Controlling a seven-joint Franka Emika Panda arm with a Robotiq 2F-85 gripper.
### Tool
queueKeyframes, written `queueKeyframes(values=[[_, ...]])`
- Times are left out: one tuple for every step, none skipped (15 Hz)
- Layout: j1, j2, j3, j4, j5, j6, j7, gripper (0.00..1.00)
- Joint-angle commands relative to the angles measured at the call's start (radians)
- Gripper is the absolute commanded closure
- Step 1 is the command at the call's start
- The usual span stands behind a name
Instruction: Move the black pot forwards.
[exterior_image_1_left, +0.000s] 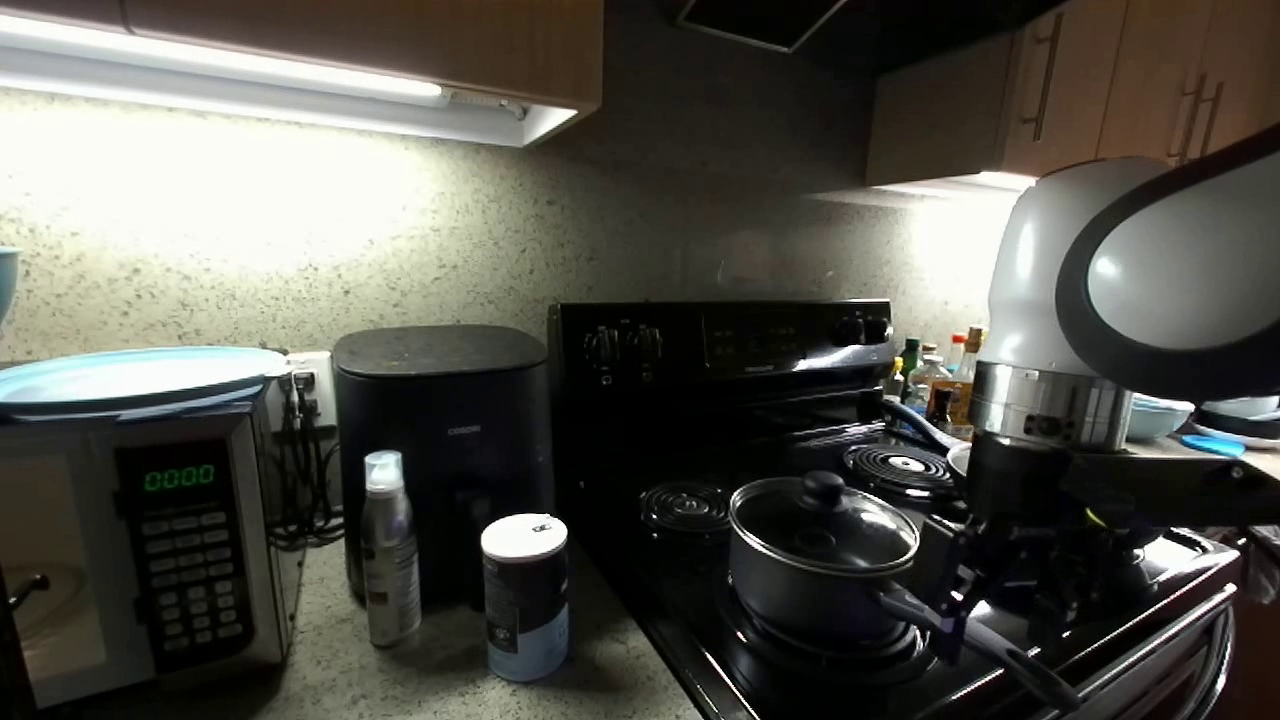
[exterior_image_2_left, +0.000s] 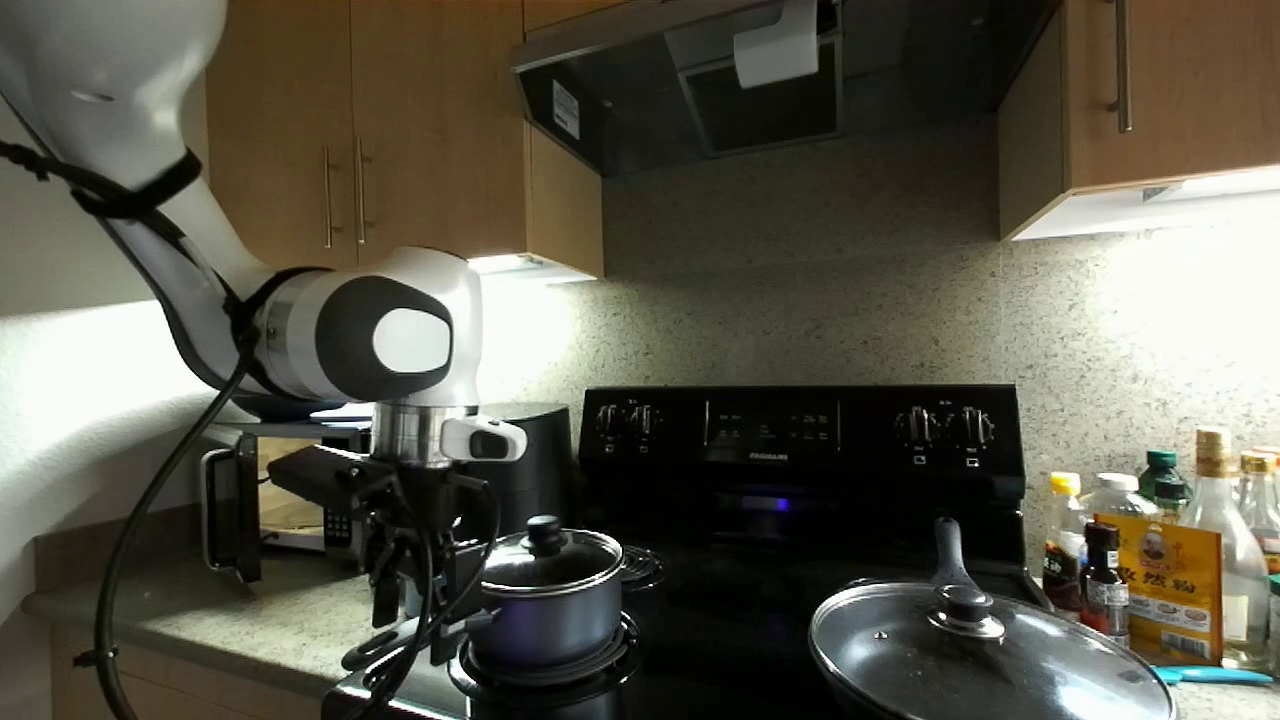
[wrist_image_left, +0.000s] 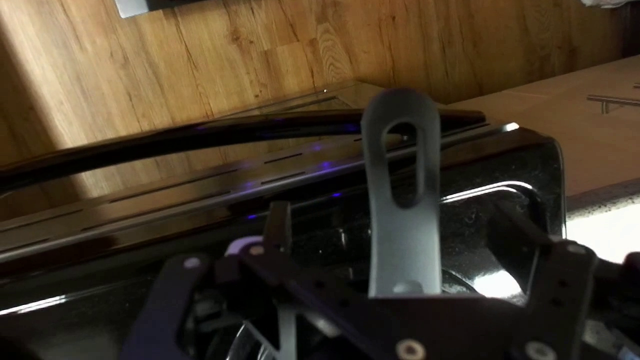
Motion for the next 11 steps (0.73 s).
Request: queueKeyframes(values=[[-0.017, -0.092, 0.067, -0.025, -0.086, 0.098, 0.055, 0.00], [-0.020, -0.117, 0.083, -0.035, -0.111, 0.130, 0.062, 0.00], [-0.008, -0.044, 0.047, 0.002, -0.065, 0.088, 0.023, 0.00], [-0.007, -0.063, 0.060, 0.001, -0.078, 0.100, 0.031, 0.00], [-0.007, -0.079, 0.068, 0.000, -0.082, 0.102, 0.034, 0.00], [-0.006, -0.091, 0.071, -0.003, -0.082, 0.102, 0.035, 0.00], [-0.007, -0.097, 0.071, -0.005, -0.083, 0.102, 0.034, 0.00], [-0.007, -0.099, 0.071, -0.006, -0.083, 0.103, 0.035, 0.00], [-0.008, -0.099, 0.071, -0.007, -0.083, 0.103, 0.035, 0.00], [-0.008, -0.099, 0.071, -0.007, -0.083, 0.103, 0.035, 0.00], [-0.008, -0.099, 0.071, -0.007, -0.083, 0.103, 0.035, 0.00]])
